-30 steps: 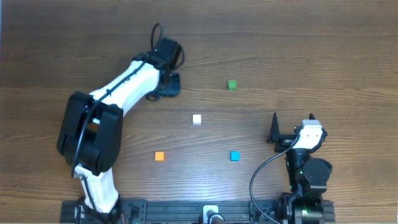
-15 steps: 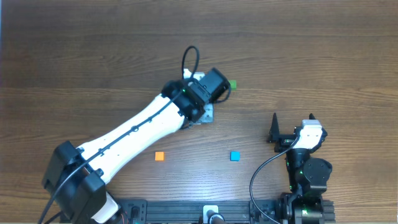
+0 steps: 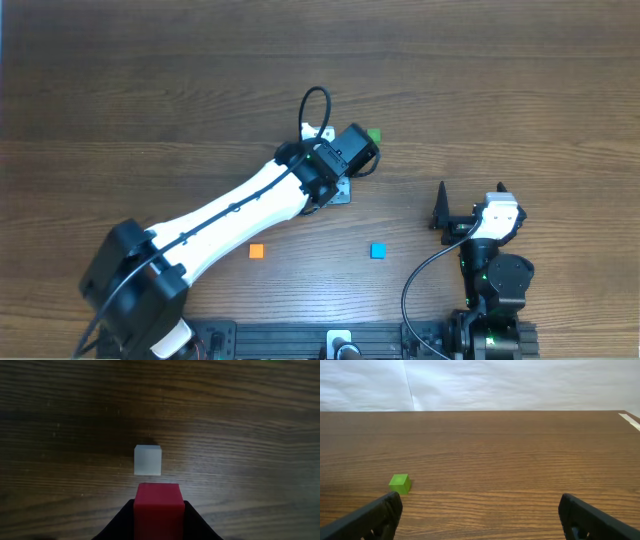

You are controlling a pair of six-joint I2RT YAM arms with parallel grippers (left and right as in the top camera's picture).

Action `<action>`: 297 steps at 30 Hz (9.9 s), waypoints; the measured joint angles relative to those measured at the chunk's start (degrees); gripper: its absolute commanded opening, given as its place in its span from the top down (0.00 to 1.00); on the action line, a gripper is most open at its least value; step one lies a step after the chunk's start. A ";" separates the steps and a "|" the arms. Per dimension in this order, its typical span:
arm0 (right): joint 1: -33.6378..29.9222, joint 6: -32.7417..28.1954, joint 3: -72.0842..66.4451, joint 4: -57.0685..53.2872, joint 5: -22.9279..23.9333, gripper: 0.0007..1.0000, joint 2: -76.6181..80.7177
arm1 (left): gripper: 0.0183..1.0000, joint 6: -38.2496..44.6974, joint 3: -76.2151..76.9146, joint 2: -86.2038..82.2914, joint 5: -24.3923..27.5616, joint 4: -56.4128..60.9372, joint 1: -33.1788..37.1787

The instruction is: Stack Cubes

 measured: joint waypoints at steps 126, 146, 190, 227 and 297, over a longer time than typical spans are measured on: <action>0.00 0.00 0.00 0.00 0.00 0.01 0.00 | 0.04 -7.52 -45.86 -38.18 4.37 10.43 4.96; 0.00 -0.04 0.00 0.00 0.00 0.01 0.00 | 0.09 1.90 -45.88 -27.19 3.48 17.79 3.04; 0.02 0.00 0.00 0.00 0.00 0.01 0.00 | 0.88 5.57 -15.76 -14.95 0.96 0.44 3.69; 0.00 -0.02 0.00 0.00 0.02 0.01 0.00 | 0.85 5.35 -3.28 2.67 2.47 6.45 3.48; 0.00 -0.02 0.00 0.00 0.00 0.01 0.00 | 0.00 31.58 -38.60 -72.87 9.09 28.44 44.44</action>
